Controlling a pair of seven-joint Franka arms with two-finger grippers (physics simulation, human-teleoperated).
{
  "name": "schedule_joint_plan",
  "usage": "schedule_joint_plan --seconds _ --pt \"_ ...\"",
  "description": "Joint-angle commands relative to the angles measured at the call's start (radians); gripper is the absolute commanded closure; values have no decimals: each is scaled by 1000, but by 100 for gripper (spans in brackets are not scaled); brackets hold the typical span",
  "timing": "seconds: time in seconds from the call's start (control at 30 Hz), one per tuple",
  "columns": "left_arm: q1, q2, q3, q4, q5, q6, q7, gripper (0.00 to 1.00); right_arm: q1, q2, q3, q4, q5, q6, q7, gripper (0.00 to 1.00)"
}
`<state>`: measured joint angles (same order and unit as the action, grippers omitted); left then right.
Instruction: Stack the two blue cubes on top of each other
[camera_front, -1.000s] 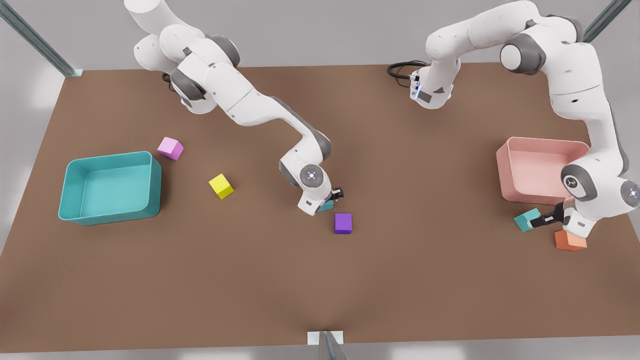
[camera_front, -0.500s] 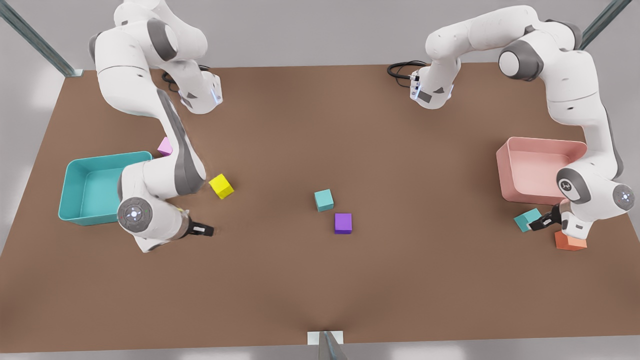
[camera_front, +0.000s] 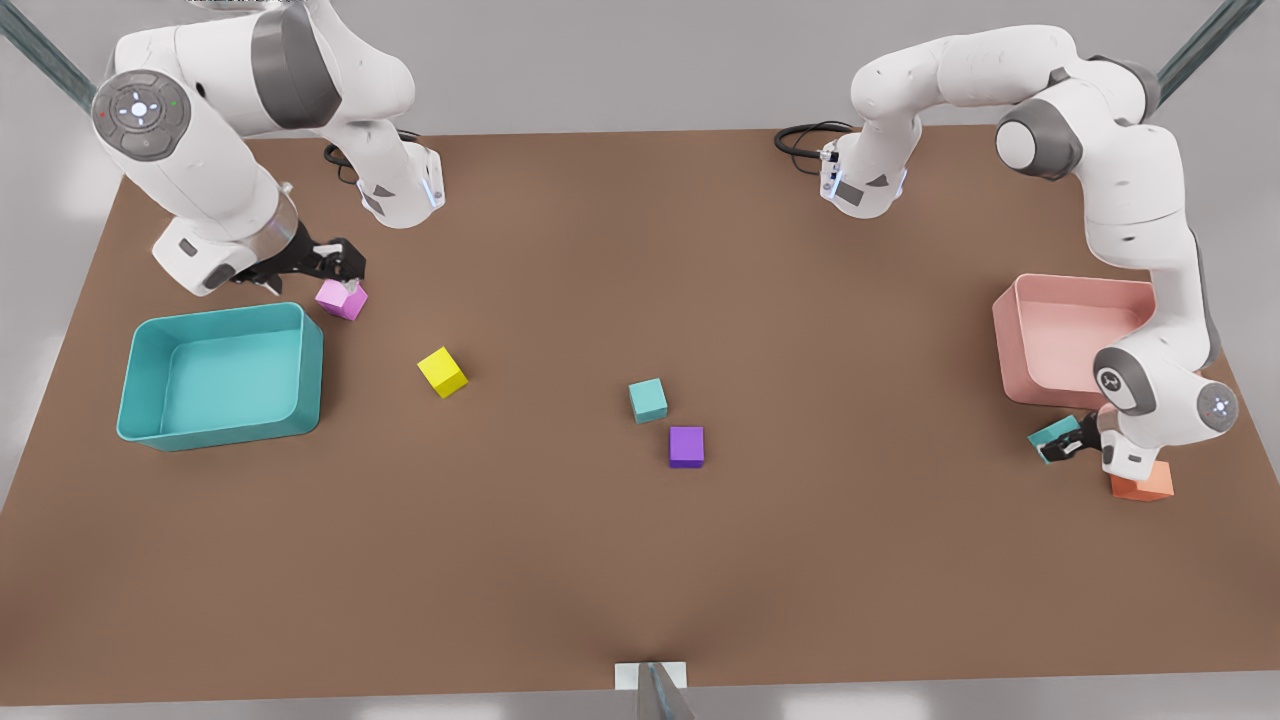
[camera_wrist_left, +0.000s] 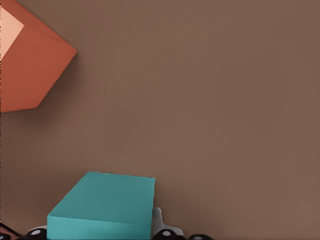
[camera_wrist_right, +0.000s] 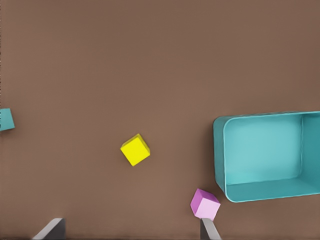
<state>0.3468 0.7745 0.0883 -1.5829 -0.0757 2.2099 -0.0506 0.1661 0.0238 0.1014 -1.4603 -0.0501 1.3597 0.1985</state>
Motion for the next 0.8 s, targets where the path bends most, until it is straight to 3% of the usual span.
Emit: schedule_joint_plan --seconds 0.0,0.07,0.2,0.27,0.4,0.5,0.67,0.77 --pt "-2 -1 -1 1 -10 1 -44 52 -76 10 1 18 4 -25 -162 0" --pt "-25 -17 -2 1 -12 -1 -46 52 -68 185 0 247 7 -171 -159 0" --pt "-216 -172 -13 18 -12 -160 -41 52 -37 154 9 177 30 -97 -148 0" --pt "-255 -190 -136 29 -10 -164 -69 52 -7 127 6 146 27 -73 -146 0" --pt "-670 -196 -212 30 120 -266 -619 52 32 113 9 132 29 -74 -140 0" --pt "-692 -193 -366 27 119 -269 -885 52 67 79 9 104 29 -86 -64 0" --pt "-698 -149 -392 29 136 -196 -928 52 89 79 9 104 21 -86 -62 0" --pt "-781 -127 -406 30 140 -182 -930 52 102 81 0 101 21 -86 -62 0"
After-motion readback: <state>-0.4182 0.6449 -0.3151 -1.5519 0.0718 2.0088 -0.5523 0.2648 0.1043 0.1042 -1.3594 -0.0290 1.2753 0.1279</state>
